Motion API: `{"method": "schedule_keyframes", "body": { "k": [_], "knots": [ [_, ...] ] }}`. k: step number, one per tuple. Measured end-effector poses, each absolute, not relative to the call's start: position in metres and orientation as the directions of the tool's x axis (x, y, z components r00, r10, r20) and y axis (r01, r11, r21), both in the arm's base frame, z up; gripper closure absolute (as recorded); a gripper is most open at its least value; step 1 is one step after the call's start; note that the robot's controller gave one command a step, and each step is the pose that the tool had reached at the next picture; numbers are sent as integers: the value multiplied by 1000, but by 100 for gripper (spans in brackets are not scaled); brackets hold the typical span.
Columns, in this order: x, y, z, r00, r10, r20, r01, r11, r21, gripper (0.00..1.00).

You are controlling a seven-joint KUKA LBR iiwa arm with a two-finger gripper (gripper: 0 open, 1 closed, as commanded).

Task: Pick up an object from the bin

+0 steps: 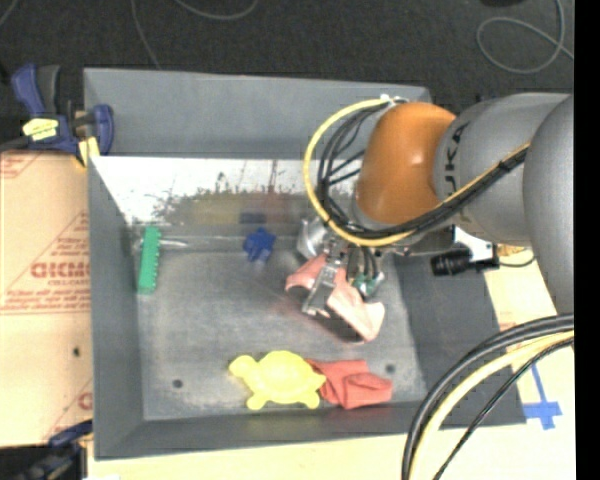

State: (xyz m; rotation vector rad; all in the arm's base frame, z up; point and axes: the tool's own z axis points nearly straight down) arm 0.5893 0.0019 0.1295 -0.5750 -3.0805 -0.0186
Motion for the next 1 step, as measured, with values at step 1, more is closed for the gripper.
{"method": "schedule_keyframes", "body": {
  "k": [1],
  "knots": [
    [590, 2, 136, -933, 361, 9, 361, 933, 11, 100]
  ]
}}
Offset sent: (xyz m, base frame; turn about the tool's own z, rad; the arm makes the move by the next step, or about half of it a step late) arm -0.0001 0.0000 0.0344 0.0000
